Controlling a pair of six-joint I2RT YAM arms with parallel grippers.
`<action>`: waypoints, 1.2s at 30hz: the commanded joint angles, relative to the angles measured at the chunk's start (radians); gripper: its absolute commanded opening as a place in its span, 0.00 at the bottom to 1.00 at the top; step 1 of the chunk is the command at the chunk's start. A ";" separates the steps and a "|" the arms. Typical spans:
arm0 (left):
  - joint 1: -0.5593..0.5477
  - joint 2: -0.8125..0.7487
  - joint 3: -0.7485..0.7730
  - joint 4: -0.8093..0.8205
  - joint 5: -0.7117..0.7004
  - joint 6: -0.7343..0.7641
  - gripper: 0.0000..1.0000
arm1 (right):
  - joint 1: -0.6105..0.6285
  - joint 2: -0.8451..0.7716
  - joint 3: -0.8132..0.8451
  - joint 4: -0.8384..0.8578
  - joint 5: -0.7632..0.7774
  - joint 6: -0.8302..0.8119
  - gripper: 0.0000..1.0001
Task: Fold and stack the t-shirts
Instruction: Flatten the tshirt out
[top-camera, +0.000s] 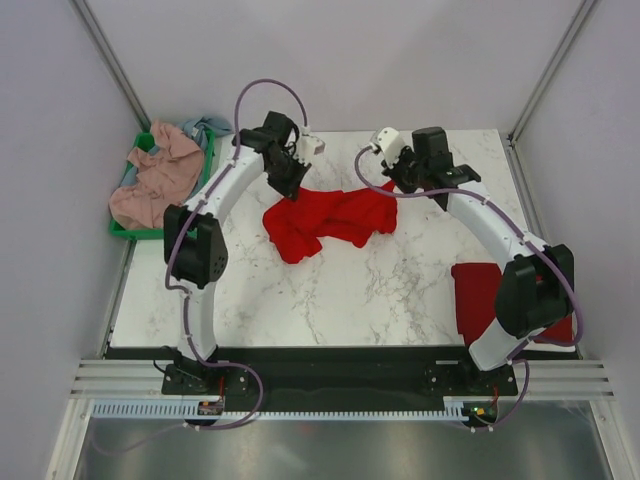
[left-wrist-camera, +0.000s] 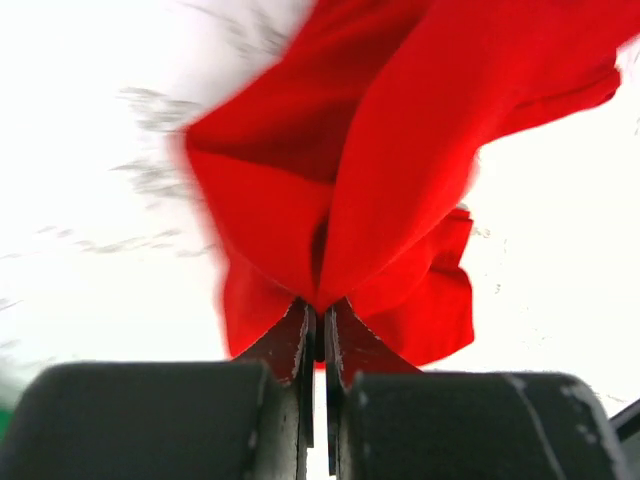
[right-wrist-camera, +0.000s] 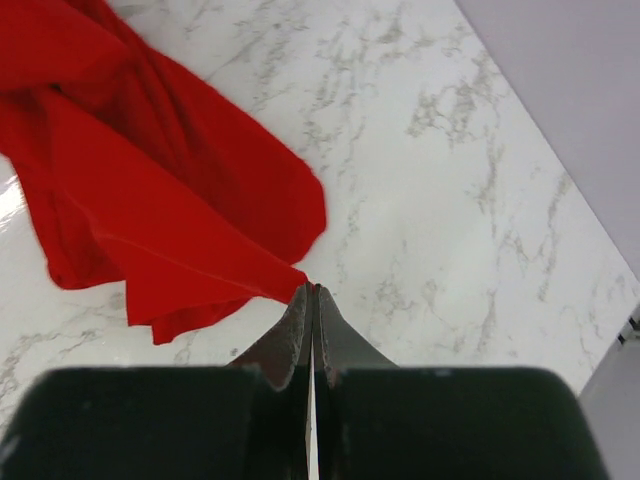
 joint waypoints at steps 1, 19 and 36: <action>0.066 -0.216 0.061 0.091 -0.044 0.045 0.02 | -0.075 -0.025 0.090 0.088 0.086 0.099 0.00; 0.212 -0.689 -0.382 0.161 0.044 0.159 0.02 | -0.145 -0.108 0.166 0.003 -0.191 0.206 0.00; 0.214 -0.578 -0.506 0.163 0.070 0.090 0.02 | -0.049 0.597 0.524 -0.258 -0.727 0.291 0.51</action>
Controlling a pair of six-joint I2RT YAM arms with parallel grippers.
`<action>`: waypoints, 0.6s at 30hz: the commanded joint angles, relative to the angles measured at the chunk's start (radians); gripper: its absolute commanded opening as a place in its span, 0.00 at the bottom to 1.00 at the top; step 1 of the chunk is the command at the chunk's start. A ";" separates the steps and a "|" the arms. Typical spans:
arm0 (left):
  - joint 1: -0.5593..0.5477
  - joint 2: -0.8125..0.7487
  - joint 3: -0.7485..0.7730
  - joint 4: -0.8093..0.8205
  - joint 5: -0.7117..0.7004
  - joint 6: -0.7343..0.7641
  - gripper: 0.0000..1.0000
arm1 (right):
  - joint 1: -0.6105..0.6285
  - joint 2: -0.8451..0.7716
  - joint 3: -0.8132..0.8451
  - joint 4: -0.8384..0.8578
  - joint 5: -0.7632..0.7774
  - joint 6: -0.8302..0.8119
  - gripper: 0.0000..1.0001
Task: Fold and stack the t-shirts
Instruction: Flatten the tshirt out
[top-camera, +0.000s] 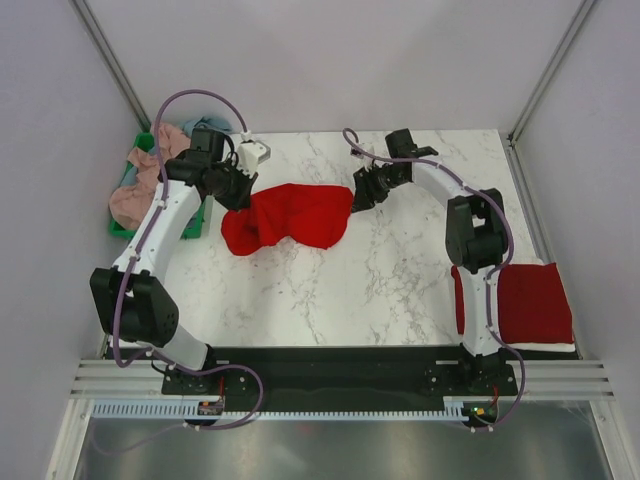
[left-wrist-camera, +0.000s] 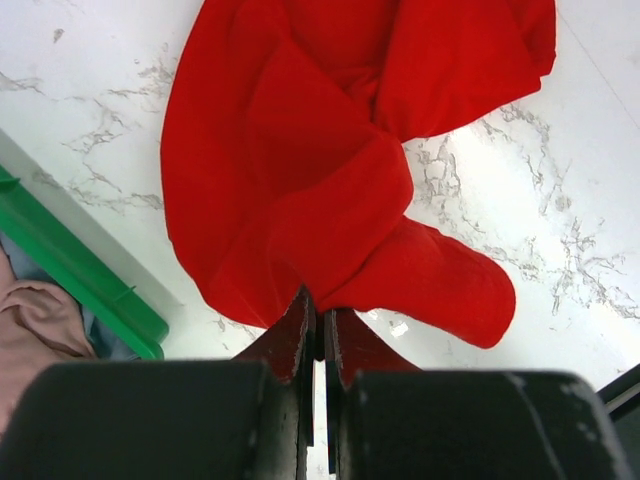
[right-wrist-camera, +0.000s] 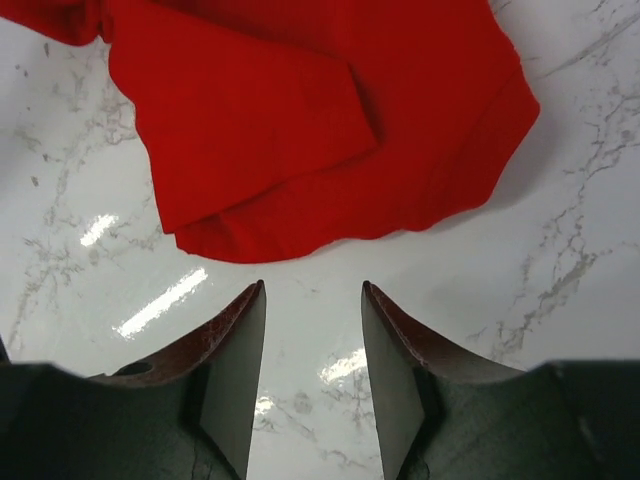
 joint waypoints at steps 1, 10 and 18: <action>0.001 -0.010 -0.016 0.023 0.034 -0.031 0.02 | -0.005 0.056 0.106 0.044 -0.165 0.118 0.50; 0.003 0.001 -0.032 0.019 0.008 -0.031 0.02 | -0.002 0.173 0.126 0.190 -0.251 0.299 0.51; 0.001 0.009 -0.046 0.008 -0.014 -0.026 0.02 | 0.015 0.252 0.167 0.279 -0.277 0.384 0.51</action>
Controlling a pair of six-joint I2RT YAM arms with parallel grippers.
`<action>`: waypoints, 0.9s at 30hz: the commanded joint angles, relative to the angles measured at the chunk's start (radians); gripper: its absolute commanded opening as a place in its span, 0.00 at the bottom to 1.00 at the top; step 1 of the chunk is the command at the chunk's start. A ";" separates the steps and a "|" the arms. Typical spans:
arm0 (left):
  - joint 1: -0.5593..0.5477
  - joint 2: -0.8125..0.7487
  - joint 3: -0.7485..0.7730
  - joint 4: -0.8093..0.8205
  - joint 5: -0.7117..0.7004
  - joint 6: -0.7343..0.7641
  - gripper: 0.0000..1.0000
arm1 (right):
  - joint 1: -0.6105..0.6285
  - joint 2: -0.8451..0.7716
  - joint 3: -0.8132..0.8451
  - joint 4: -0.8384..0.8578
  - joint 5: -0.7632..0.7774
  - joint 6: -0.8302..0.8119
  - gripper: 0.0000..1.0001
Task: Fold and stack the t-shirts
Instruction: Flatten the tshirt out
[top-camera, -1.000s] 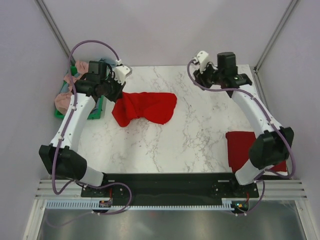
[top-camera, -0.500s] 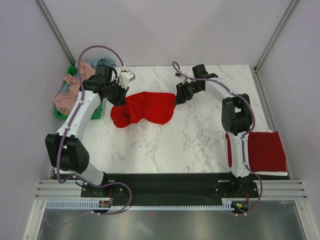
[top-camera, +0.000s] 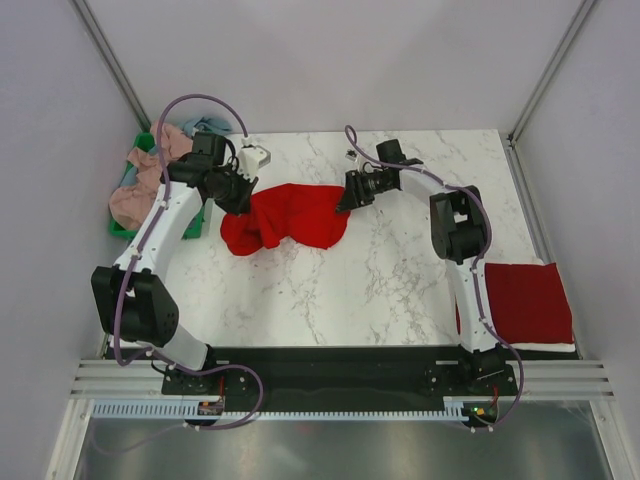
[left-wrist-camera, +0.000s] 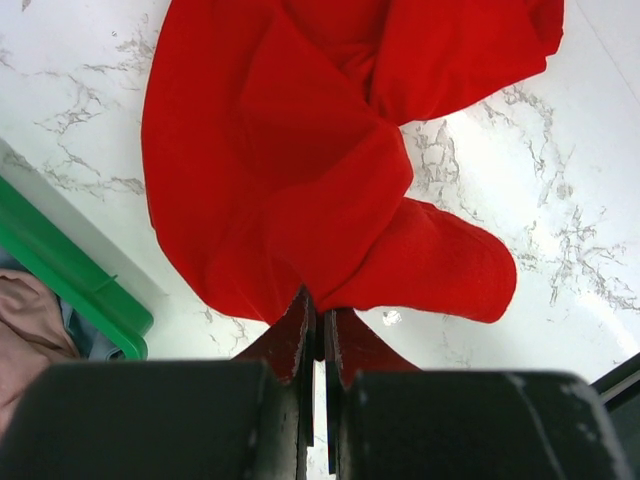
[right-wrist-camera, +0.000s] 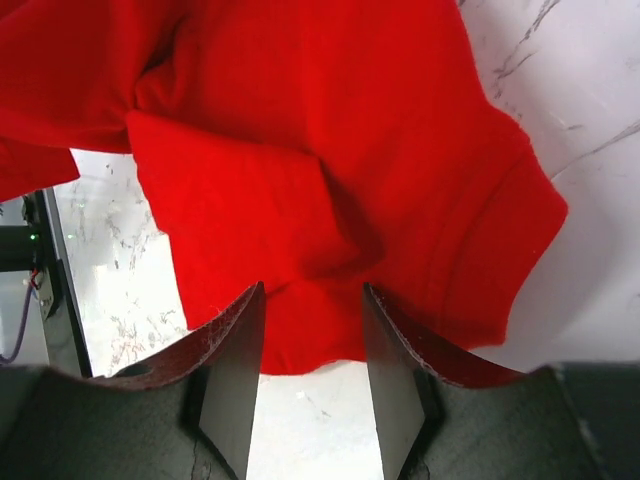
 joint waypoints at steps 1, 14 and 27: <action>0.001 0.009 -0.010 0.011 -0.010 -0.016 0.02 | 0.012 0.028 0.064 0.087 -0.068 0.076 0.51; 0.002 0.032 -0.008 0.011 -0.025 -0.008 0.02 | 0.028 0.065 0.079 0.208 -0.094 0.199 0.35; 0.028 0.080 0.171 0.022 -0.034 -0.015 0.02 | -0.122 -0.204 0.106 0.147 0.008 0.083 0.00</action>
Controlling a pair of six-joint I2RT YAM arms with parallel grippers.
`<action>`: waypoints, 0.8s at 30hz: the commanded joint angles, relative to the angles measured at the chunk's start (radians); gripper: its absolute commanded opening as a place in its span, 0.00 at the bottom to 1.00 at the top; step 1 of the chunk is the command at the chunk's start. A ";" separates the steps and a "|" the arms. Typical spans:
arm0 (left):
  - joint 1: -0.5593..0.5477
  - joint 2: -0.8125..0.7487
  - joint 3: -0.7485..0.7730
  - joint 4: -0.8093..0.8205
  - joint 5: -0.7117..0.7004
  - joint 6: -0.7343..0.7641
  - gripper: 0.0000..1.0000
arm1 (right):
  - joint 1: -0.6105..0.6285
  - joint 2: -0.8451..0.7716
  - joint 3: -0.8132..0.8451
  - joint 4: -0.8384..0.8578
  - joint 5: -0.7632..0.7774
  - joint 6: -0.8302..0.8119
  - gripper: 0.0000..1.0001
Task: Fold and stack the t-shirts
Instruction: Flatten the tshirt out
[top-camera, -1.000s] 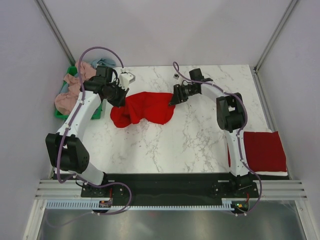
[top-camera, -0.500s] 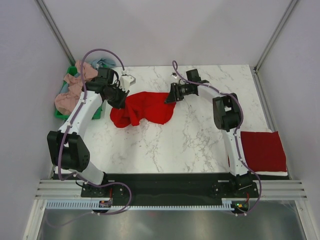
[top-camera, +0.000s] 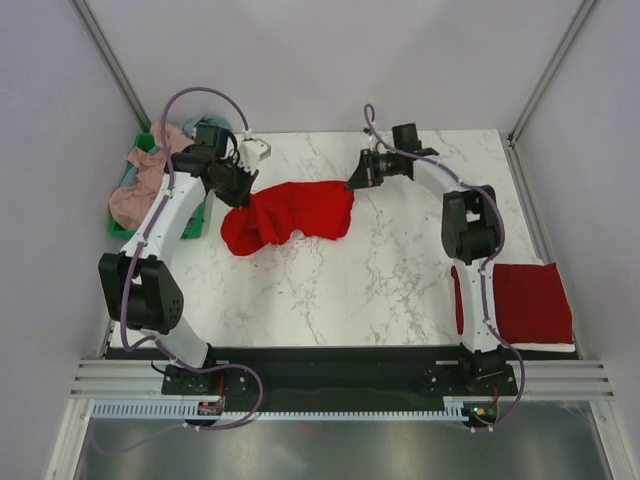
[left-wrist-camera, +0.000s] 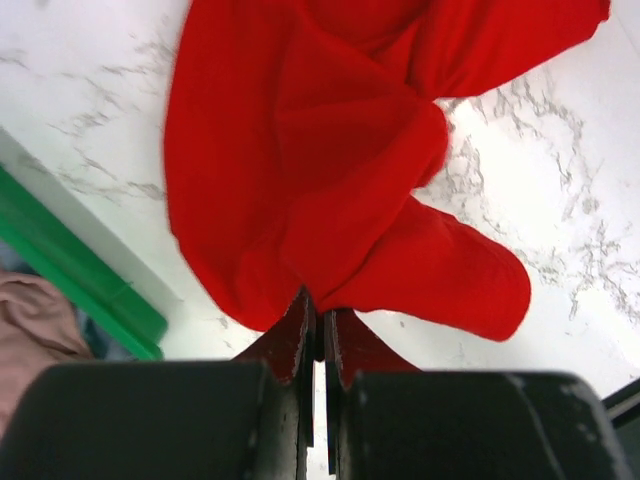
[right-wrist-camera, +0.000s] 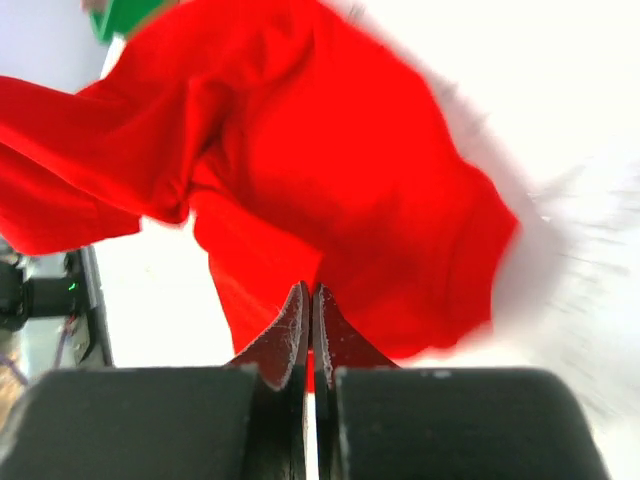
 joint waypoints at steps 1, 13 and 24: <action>0.027 0.010 0.155 0.028 -0.001 -0.018 0.02 | -0.104 -0.203 0.119 -0.063 0.062 -0.114 0.00; 0.035 -0.005 0.402 0.019 0.146 -0.012 0.02 | -0.081 -0.613 0.127 -0.300 0.379 -0.575 0.00; 0.035 -0.408 0.246 0.016 0.381 0.044 0.08 | -0.058 -1.096 -0.093 -0.256 0.585 -0.523 0.00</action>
